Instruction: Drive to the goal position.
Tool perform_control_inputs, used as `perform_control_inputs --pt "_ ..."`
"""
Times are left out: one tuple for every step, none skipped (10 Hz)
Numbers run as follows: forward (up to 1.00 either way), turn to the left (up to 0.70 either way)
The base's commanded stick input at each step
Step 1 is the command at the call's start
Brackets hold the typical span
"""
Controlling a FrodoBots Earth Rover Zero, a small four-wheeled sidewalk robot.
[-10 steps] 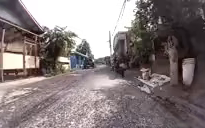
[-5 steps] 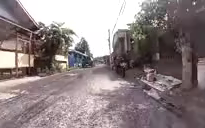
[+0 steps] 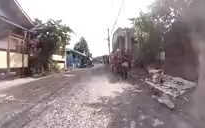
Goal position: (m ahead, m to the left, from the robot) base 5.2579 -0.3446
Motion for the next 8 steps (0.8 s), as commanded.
perform_control_inputs --pt "0.85 0.0" --pt "0.85 0.0" --pt "0.84 0.0" --pt "0.84 0.0" --pt "0.85 0.0" --pt "0.85 0.0" --pt "0.85 0.0" --pt "0.85 0.17"
